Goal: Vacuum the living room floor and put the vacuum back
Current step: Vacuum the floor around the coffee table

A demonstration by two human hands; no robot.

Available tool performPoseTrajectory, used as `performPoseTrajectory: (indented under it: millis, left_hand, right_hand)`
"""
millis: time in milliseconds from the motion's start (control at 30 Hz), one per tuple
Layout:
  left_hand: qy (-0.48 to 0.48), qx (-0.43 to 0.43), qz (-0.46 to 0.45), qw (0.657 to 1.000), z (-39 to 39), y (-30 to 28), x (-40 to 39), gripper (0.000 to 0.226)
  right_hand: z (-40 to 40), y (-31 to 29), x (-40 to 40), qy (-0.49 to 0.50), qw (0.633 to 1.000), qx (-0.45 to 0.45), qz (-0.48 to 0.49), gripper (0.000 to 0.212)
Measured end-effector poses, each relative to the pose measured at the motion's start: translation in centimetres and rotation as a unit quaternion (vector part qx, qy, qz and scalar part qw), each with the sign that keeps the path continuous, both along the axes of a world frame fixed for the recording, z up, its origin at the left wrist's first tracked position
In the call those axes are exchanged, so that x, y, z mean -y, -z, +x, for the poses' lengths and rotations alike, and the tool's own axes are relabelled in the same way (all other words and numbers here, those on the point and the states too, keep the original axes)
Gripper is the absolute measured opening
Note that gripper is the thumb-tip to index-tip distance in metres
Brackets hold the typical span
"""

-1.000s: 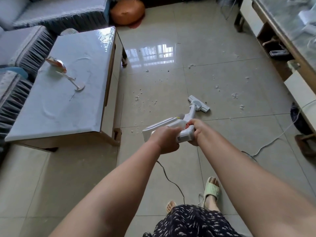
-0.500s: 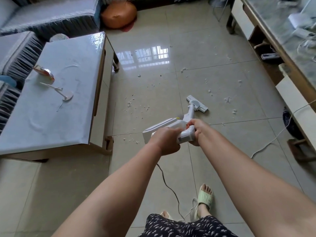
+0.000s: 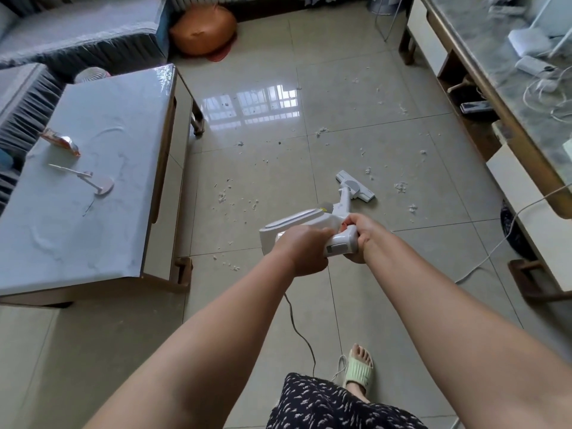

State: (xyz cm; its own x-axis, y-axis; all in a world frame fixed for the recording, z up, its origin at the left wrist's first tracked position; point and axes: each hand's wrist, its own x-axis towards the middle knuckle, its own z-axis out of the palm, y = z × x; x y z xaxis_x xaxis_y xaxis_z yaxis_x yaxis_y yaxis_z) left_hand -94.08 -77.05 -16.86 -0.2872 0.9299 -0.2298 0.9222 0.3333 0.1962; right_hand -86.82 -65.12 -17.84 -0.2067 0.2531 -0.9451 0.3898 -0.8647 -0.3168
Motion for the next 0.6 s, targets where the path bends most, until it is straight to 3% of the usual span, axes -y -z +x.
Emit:
performPoseTrajectory:
  millis: [600]
  left_hand:
    - [-0.054, 0.053, 0.033, 0.997, 1.2, 1.3, -8.1, 0.027]
  right_hand:
    - [0.5, -0.5, -8.7, -0.036, 0.999, 0.008, 0.014, 0.026]
